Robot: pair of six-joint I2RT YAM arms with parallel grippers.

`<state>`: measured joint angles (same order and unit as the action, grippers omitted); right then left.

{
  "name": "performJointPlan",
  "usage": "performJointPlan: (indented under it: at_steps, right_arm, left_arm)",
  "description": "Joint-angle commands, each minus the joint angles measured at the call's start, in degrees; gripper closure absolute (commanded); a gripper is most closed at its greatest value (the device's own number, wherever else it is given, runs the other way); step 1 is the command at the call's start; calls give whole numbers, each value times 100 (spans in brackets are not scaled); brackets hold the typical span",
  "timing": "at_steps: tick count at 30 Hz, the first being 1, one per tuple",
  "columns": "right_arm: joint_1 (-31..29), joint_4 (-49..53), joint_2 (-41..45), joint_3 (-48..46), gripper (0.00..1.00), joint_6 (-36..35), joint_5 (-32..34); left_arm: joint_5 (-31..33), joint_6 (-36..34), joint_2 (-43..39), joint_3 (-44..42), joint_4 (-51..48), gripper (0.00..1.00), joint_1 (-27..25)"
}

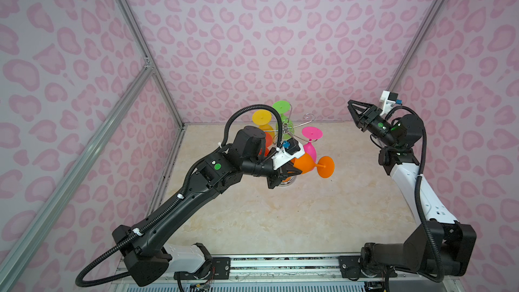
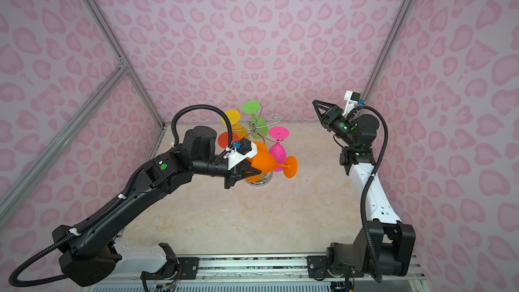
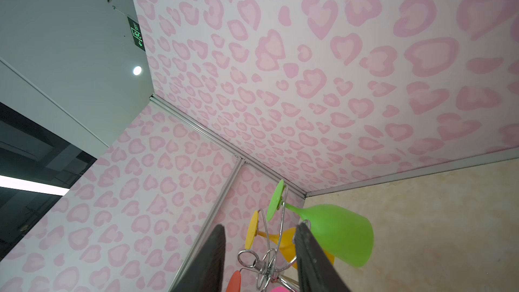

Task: Take the wine glass off the wine glass rack
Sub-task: 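Open the right gripper and draw it back while the left gripper holds the glass, then lower the orange glass upright onto the table with the left gripper and release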

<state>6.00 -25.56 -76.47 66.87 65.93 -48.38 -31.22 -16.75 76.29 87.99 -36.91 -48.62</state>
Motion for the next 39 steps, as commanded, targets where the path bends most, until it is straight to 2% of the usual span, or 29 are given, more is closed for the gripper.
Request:
performJointPlan:
  at_steps: [1,9,18,26,39]
  right_arm:
    - [29,1295,129,82,58,-1165,372]
    - [147,1409,112,-152,58,-1250,453]
    - [151,1326,-32,-277,59,-1221,435]
    - [156,1308,-122,-372,60,-1252,435]
    - [173,1260,-220,-520,60,-1271,435]
  left_arm:
    - [676,-384,12,112,-541,98,-290]
    - [1953,-469,329,352,-1347,98,-1104]
    - [2863,-381,1372,695,-2124,98,-1576]
    - [3045,-365,2126,1053,-2673,98,-1764]
    - [2899,-432,2906,1304,-3042,98,-1818]
